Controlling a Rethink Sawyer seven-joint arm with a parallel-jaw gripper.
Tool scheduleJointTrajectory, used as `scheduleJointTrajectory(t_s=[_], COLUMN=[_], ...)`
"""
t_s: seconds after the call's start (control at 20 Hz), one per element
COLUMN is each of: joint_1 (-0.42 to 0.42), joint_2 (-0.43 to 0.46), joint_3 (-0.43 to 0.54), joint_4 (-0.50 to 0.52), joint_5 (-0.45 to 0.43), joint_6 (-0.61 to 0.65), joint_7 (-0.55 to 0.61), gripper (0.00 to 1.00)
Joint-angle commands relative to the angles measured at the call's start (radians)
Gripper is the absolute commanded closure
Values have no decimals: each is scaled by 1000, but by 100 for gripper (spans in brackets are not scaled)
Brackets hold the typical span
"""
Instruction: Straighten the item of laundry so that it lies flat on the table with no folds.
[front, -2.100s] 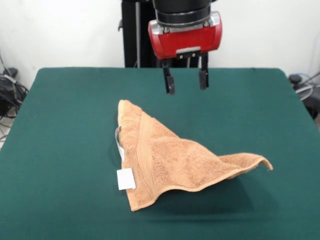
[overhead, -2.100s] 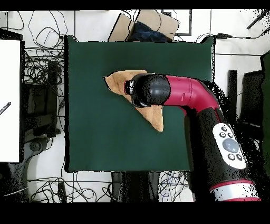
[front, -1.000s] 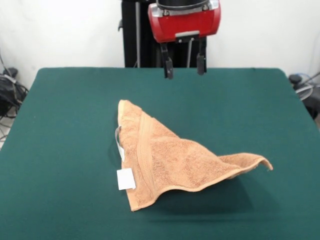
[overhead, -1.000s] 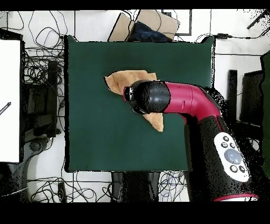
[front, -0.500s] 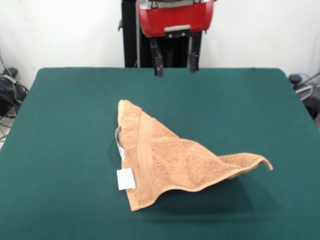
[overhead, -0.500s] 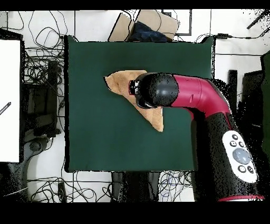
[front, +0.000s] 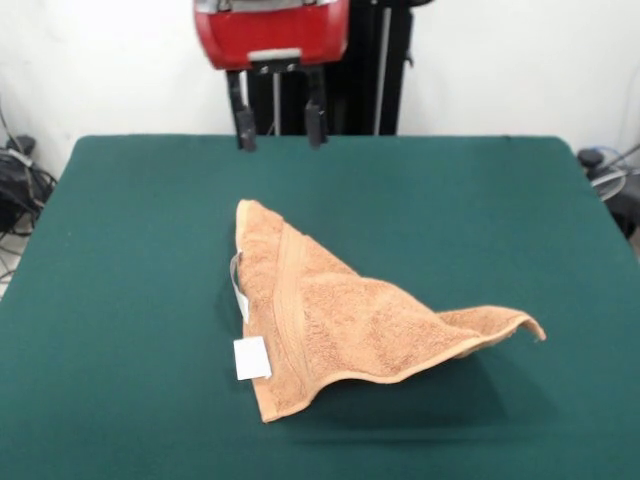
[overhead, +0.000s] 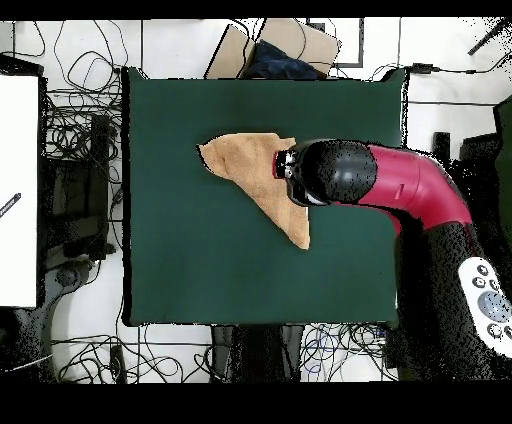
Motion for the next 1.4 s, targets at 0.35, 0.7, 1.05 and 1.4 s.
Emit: scheduleJointTrajectory(t_s=[0.35,0.7,1.05,1.4], joint_1=[52,64,49,66], joint_2=[285,305,296,265], joint_3=[4,7,3,-14], joint_4=[-154,-175,-124,-171], joint_5=[-135,-143,-142,-169], joint_6=[77,35,-71,-87], joint_7=[-78,-50,0,-5], gripper=[0,0,0,0])
